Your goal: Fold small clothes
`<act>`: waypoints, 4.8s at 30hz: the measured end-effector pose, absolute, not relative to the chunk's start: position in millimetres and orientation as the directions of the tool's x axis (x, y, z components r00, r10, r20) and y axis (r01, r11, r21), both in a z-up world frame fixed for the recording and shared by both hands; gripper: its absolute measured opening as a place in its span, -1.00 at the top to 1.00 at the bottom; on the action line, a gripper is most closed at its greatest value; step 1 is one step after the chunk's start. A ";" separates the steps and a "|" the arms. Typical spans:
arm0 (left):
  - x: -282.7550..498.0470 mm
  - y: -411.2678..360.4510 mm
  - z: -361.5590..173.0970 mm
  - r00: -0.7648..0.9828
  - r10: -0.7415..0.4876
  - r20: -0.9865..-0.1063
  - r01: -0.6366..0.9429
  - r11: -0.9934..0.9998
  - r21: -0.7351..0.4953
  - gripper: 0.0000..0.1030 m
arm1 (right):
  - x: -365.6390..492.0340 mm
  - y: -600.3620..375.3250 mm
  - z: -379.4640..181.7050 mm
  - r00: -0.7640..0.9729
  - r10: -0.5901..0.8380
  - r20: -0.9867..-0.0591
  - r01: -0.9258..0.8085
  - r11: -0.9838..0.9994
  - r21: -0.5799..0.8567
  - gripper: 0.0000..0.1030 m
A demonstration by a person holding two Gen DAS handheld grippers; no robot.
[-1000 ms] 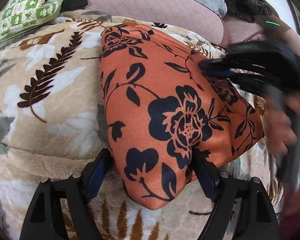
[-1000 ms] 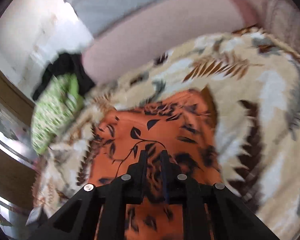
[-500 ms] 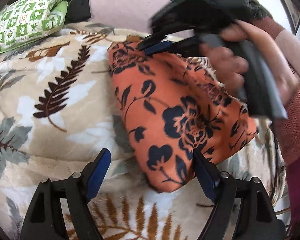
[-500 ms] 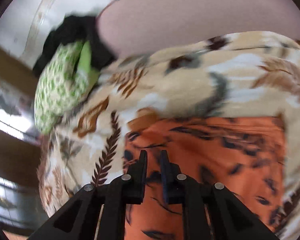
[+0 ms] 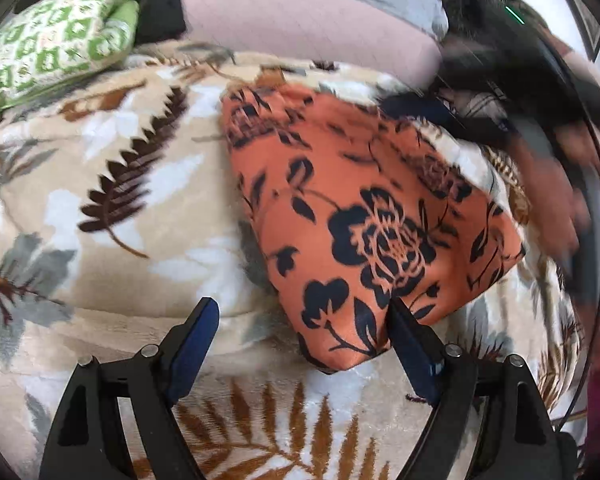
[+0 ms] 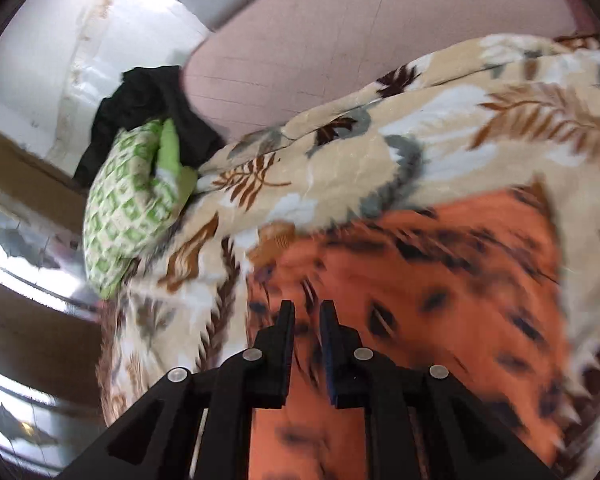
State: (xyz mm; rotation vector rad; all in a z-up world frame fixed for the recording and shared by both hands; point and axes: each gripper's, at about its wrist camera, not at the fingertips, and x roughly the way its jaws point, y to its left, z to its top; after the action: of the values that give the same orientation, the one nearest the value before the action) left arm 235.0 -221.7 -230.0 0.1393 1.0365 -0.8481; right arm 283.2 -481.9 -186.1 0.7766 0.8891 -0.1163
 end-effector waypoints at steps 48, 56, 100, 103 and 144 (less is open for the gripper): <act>263.9 -215.4 -245.4 0.161 -0.522 -0.838 0.621 0.713 -0.325 -0.70 | 363.3 -440.3 -223.1 0.485 0.104 -0.869 0.356 0.883 0.304 0.66; 270.1 -204.4 -226.1 0.226 -0.552 -0.803 0.606 0.725 -0.327 -0.70 | 270.1 -439.0 -171.9 0.564 0.173 -0.807 0.289 0.874 0.390 0.66; 246.6 -252.0 -231.1 0.370 -0.443 -0.816 0.650 0.751 -0.113 -0.70 | 131.8 -465.2 -215.8 0.579 -0.146 -0.803 0.503 0.838 0.211 0.67; 247.0 -253.7 -233.4 0.366 -0.443 -0.818 0.647 0.754 -0.118 -0.70 | 139.6 -463.0 -219.9 0.556 -0.163 -0.815 0.500 0.849 0.171 0.66; 257.3 -241.1 -218.1 0.372 -0.443 -0.816 0.557 0.809 -0.185 -1.00 | 130.1 -470.6 -196.7 0.634 -0.073 -0.769 0.454 0.840 0.295 0.65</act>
State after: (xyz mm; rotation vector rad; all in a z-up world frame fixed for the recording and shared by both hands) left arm 257.3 -241.1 -218.1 0.1295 1.0021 -0.6431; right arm 130.1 -470.6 -196.7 0.4986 0.8357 -0.3160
